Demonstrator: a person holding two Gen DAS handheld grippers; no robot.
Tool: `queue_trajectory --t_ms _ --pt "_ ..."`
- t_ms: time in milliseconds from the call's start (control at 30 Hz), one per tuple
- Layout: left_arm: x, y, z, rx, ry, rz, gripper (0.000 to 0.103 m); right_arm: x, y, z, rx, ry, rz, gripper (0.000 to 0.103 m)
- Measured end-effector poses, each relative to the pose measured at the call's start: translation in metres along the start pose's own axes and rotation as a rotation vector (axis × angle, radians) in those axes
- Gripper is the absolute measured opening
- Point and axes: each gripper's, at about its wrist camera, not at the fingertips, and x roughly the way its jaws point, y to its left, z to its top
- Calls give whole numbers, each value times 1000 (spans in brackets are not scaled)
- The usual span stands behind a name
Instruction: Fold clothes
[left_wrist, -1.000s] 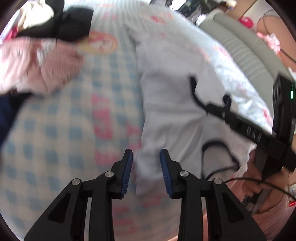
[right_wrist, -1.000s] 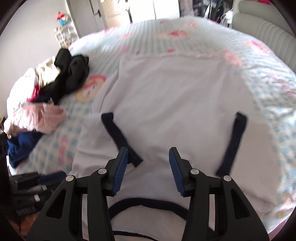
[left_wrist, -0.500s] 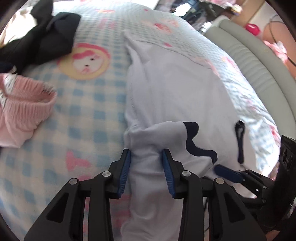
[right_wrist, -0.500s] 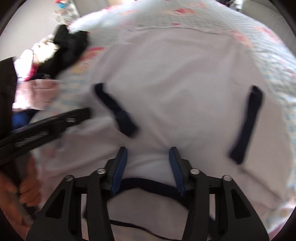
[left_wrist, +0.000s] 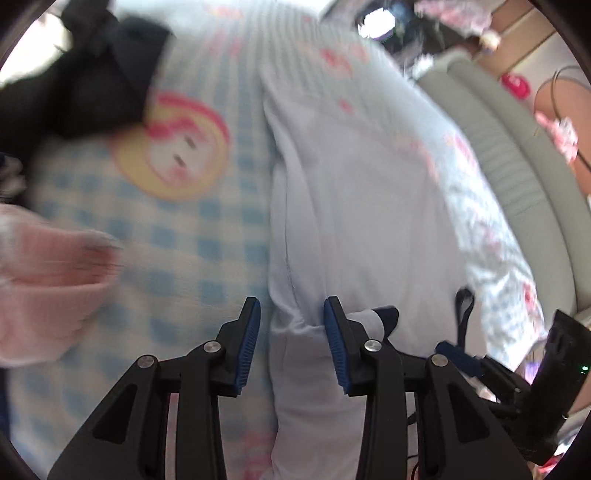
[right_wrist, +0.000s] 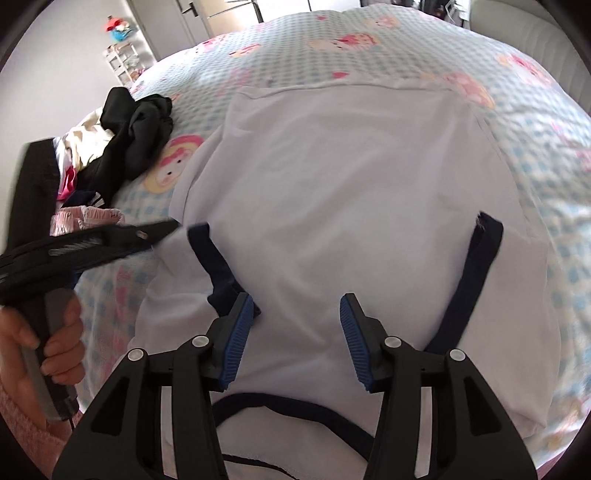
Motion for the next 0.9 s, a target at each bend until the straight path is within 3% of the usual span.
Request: queue_trajectory --t_ms 67,200,400,633,767,900 --pt "8 -3 0 21 15 47 36 2 -6 -1 17 8 -9 50" --pt "1 -7 -2 30 -20 118 12 8 -15 -3 40 23 -8 50" --pt "-17 -1 -7 6 -57 177 10 0 -13 -1 27 22 8 50" --pt "-35 14 -3 -29 -66 83 12 -67 -59 12 132 -85 175 50" --pt "-40 25 16 -17 -80 76 12 -81 -114 44 144 -120 -27 57" --pt "-17 41 41 -82 -64 46 12 -45 -154 68 163 -40 -26 57"
